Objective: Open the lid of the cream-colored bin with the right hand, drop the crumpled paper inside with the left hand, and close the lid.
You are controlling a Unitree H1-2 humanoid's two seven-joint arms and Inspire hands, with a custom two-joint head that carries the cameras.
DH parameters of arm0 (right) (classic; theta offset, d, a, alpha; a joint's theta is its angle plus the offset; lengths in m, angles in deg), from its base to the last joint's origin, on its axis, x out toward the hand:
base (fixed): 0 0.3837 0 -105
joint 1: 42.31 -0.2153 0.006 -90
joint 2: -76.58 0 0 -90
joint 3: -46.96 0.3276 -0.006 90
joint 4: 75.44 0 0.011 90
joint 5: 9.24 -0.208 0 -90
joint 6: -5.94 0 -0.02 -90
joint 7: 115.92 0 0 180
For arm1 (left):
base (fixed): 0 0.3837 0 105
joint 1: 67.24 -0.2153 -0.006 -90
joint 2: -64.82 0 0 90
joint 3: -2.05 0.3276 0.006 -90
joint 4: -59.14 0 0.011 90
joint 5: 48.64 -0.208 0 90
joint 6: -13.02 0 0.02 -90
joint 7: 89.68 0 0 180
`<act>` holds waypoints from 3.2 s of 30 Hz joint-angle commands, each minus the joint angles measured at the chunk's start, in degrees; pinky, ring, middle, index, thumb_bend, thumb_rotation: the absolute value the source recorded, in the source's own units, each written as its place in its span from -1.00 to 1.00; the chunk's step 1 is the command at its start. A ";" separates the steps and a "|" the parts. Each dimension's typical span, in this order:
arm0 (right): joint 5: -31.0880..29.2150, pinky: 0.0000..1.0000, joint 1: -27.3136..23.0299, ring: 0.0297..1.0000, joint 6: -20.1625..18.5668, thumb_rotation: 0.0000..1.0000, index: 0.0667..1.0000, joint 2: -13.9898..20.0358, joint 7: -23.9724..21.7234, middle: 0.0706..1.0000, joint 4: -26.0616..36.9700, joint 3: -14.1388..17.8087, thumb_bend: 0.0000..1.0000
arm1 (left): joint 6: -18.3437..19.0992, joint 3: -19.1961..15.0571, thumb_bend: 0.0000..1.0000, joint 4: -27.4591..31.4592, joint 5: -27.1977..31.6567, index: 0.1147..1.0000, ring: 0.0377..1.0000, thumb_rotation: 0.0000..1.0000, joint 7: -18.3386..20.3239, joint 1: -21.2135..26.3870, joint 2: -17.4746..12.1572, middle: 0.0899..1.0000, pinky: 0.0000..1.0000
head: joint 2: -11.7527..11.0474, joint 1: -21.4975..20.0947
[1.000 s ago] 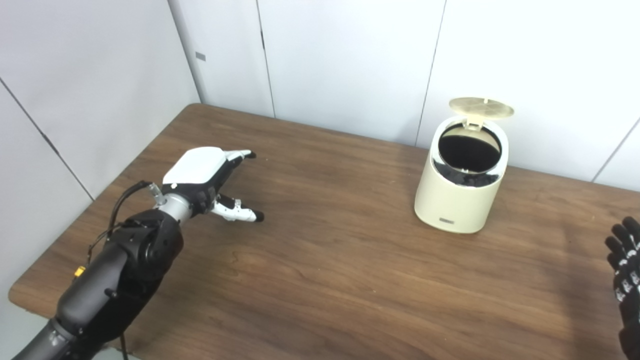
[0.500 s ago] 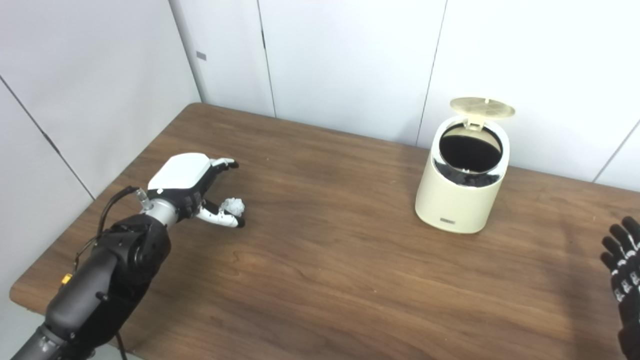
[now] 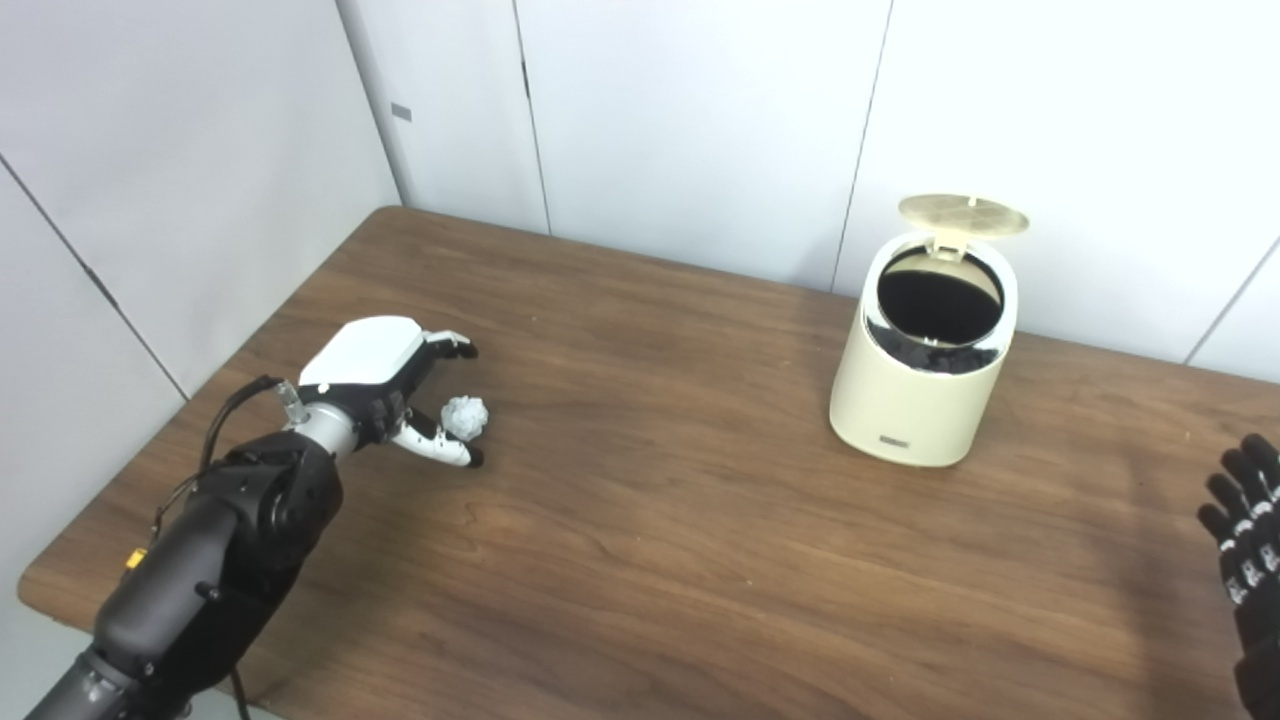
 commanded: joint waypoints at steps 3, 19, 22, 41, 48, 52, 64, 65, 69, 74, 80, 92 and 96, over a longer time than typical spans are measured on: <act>-0.84 0.89 -1.54 0.91 0.57 1.00 0.88 0.23 0.05 0.91 1.41 0.53 -0.12 | -1.06 -1.32 0.77 0.32 -0.35 0.59 0.58 -0.54 -2.28 1.29 -0.65 0.61 0.32 | 0.11 0.02; -1.19 0.81 -1.71 0.87 0.82 1.00 0.84 0.14 0.30 0.88 0.74 0.71 -0.10 | -0.43 -1.42 0.69 0.39 -1.94 0.44 0.45 -0.72 -2.26 0.40 0.15 0.48 0.23 | 0.66 -0.18; -1.07 0.82 -1.72 0.88 0.89 1.00 0.84 0.18 0.32 0.88 0.73 0.69 -0.09 | -0.35 -1.36 0.68 0.49 -2.01 0.42 0.45 -0.74 -1.88 0.41 -0.07 0.47 0.22 | 0.76 -0.31; -0.56 0.79 -1.60 0.88 1.12 1.00 0.81 0.29 0.43 0.87 0.67 0.63 -0.15 | -0.85 0.15 0.65 -2.17 -3.41 0.38 0.44 -0.77 -2.36 1.61 0.51 0.46 0.18 | 0.68 -0.89; -0.60 0.80 -1.45 0.90 0.89 1.00 0.80 0.21 0.54 0.88 0.87 0.72 -0.13 | -0.54 0.63 0.65 -3.08 -3.46 0.39 0.41 -0.77 -2.60 2.35 0.88 0.45 0.16 | 0.88 -1.07; -0.99 0.79 -1.44 0.88 0.83 1.00 0.77 0.13 0.47 0.87 1.03 0.87 -0.17 | -0.12 0.94 0.64 -3.42 -3.53 0.39 0.44 -0.76 -2.78 2.78 1.09 0.45 0.17 | 1.16 -1.05; -0.89 0.82 -1.36 0.90 2.52 1.00 0.78 0.69 0.06 0.89 -0.76 1.00 -0.12 | -0.20 0.56 0.60 -3.79 -2.12 0.36 0.34 -0.82 -2.78 3.37 1.25 0.36 0.14 | 1.28 -1.10; -0.99 0.81 -1.37 0.90 2.52 1.00 0.77 0.64 0.09 0.88 -0.85 1.07 -0.12 | -0.14 0.46 0.60 -3.76 -1.95 0.36 0.33 -0.83 -2.72 3.39 1.24 0.34 0.14 | 1.28 -1.10; -0.83 0.81 -1.39 0.89 2.54 1.00 0.78 0.70 0.06 0.88 -1.00 1.07 -0.13 | -0.22 -0.27 0.57 -3.70 -0.15 0.33 0.31 -0.92 -2.65 3.38 1.39 0.30 0.14 | 1.28 -1.10; -0.99 0.81 -1.41 0.89 2.77 1.00 0.77 0.77 -0.07 0.88 -1.22 1.15 -0.10 | 0.49 -1.21 0.51 -3.70 2.63 0.26 0.21 -1.00 -2.74 3.45 2.32 0.25 0.11 | 1.28 -1.10; -2.37 0.83 -1.63 0.90 3.59 1.00 0.78 0.62 -0.57 0.88 -1.90 1.63 -0.13 | 1.50 -1.29 0.07 -4.27 3.02 -0.12 0.01 -0.94 -2.63 4.03 3.13 0.06 -0.06 | 1.28 -1.10; -2.85 0.92 -1.67 0.89 4.06 1.00 0.78 1.10 -0.77 0.85 -2.03 1.75 -0.14 | 4.53 1.20 0.00 -4.72 -1.50 -0.20 -0.16 -1.00 -1.69 4.72 2.66 -0.06 -0.17 | 1.75 -0.98; -2.76 0.98 -1.79 0.92 3.88 1.00 0.80 1.24 -0.80 0.85 -1.94 1.58 -0.21 | 5.11 0.94 0.00 -3.88 -1.41 -0.23 -0.11 -1.00 -1.45 4.73 3.03 -0.04 -0.12 | 1.80 -0.94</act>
